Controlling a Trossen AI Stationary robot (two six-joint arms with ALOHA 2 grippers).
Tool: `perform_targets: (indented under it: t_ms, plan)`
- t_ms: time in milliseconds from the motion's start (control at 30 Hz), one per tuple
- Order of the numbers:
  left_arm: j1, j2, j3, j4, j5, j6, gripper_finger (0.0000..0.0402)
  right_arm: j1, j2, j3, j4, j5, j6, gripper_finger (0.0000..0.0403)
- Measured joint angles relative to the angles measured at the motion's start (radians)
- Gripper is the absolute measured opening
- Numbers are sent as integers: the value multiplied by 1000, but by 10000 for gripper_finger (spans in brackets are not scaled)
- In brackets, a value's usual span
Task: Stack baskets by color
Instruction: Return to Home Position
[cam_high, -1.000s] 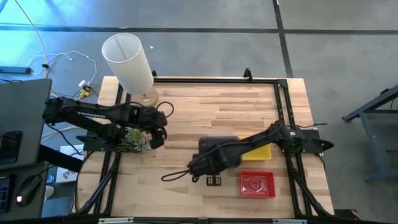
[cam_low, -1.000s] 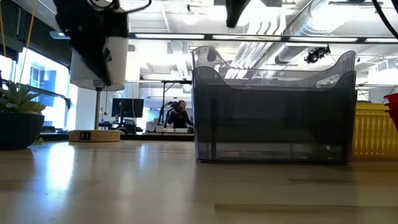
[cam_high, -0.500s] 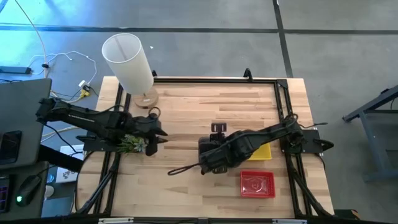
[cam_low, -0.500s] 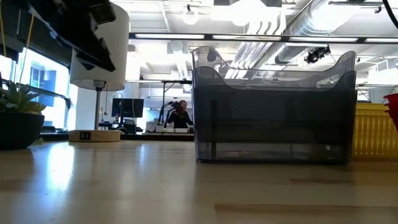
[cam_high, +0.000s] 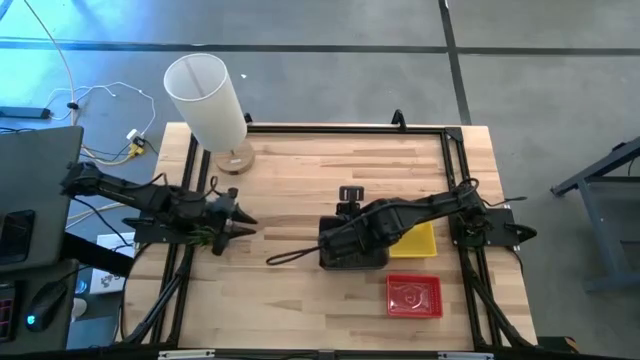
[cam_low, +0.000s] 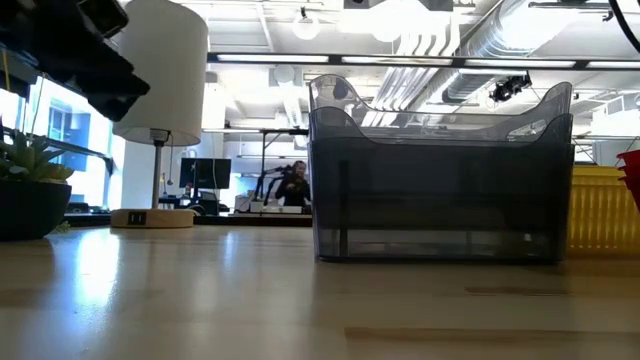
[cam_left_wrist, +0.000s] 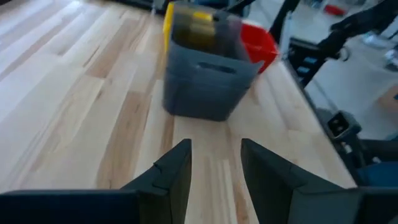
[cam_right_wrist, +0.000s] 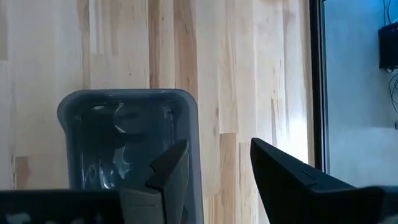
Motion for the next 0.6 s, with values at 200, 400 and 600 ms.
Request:
perform_targets:
  t_ms: [200, 400, 600]
  plan:
    - [-38, -146, -87, 43, 5, 49, 126, 0, 0, 0, 0, -7, 3, 160]
    - [-70, -245, -154, 61, 8, 90, 126, 0, 1, 0, 0, -11, 9, 160]
    - [-79, -306, -208, 86, 13, 114, 126, 0, 1, 0, 0, -9, -9, 160]
